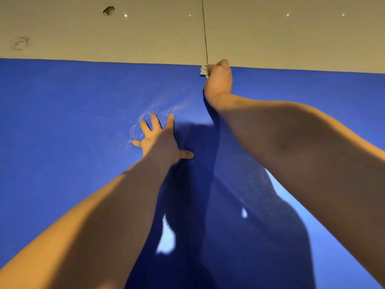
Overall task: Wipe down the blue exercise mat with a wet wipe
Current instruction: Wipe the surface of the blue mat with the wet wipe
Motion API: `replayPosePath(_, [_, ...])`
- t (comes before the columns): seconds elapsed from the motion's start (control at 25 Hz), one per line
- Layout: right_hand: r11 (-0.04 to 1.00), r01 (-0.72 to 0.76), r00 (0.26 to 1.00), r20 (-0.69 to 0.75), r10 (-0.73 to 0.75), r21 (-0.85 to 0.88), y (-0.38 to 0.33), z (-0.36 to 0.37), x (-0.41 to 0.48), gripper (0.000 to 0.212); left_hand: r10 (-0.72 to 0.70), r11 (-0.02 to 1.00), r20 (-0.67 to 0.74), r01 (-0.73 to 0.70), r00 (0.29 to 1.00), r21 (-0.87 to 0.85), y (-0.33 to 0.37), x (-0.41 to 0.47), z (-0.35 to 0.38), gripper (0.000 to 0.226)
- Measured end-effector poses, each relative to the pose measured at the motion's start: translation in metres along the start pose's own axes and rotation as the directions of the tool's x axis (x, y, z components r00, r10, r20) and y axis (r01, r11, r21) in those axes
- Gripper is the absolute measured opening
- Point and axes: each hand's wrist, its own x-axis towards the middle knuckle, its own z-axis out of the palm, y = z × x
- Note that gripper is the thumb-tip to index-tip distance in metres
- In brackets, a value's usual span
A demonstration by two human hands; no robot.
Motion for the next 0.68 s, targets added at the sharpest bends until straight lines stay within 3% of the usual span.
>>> replayPosePath(0.36, [0.979, 0.091, 0.985, 0.160, -0.062, -0.181, -0.031, 0.012, -0.030, 0.030, -0.005, 0.999, 0.046, 0.003, 0.999, 0.040, 0.002, -0.004, -0.005, 0.136])
replayPosePath(0.52, [0.957, 0.240, 0.942, 0.278, -0.189, -0.163, -0.049, 0.022, -0.056, 0.036, 0.109, 0.994, -0.078, -0.109, 0.991, 0.012, -0.034, -0.013, -0.013, 0.091])
replayPosePath(0.6, [0.934, 0.306, 0.929, 0.272, -0.251, -0.184, -0.043, 0.020, -0.059, 0.024, 0.047, 0.998, -0.120, -0.042, 0.992, 0.049, -0.058, -0.013, -0.016, 0.092])
replayPosePath(0.68, [0.943, 0.226, 0.968, 0.166, -0.188, -0.247, -0.030, 0.012, -0.050, 0.024, -0.096, 0.995, -0.020, 0.097, 0.995, 0.038, -0.071, -0.012, -0.015, 0.109])
